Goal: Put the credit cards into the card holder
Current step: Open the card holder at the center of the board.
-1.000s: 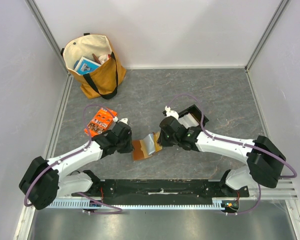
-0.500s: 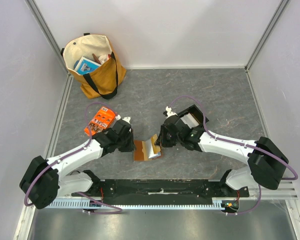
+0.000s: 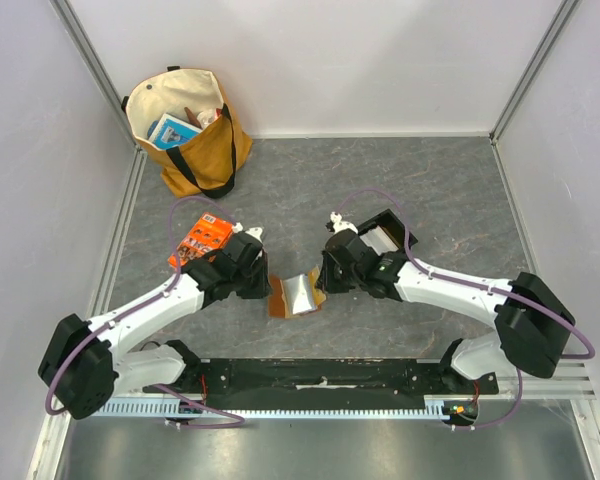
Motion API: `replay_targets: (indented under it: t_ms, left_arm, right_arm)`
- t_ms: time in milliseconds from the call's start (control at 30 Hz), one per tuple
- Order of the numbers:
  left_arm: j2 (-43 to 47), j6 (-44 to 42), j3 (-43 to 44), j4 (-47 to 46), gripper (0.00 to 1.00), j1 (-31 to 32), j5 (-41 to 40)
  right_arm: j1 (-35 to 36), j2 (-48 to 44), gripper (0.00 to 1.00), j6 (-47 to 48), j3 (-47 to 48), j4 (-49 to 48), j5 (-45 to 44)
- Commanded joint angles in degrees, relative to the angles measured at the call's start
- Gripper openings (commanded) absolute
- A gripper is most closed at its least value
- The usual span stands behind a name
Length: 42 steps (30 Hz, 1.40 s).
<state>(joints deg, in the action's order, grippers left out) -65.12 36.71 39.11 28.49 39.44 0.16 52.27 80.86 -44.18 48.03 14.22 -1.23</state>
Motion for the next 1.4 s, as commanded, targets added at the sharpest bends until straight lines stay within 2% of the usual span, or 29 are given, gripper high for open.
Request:
replay_targets:
  t_ms: [0, 400, 700, 1033, 1233, 1367]
  left_arm:
    - [-1.0, -3.6, 0.9, 0.7, 0.02, -0.2, 0.5]
    - [-2.9, -4.3, 0.7, 0.4, 0.02, -0.2, 0.1]
    - [-4.7, -4.3, 0.8, -0.3, 0.02, -0.2, 0.0]
    - [-5.9, -3.0, -0.6, -2.4, 0.02, -0.2, 0.7]
    - [-6.4, -2.6, -1.6, -3.4, 0.02, -0.2, 0.6]
    - [-6.3, -2.7, -1.7, -3.4, 0.02, -0.2, 0.2]
  right_arm:
    - [-0.2, 2.9, 0.0, 3.2, 5.7, 3.1, -7.0]
    - [-0.4, 8.1, 0.0, 4.4, 5.7, 4.1, -7.9]
    - [-0.4, 11.0, 0.0, 3.7, 4.8, 2.1, -4.0]
    - [-0.2, 10.8, 0.0, 1.2, 5.3, -3.1, 4.5]
    - [0.5, 8.9, 0.0, 1.0, 6.4, -3.0, 5.0]
    - [0.6, 8.1, 0.0, 1.1, 6.4, -1.4, 2.0]
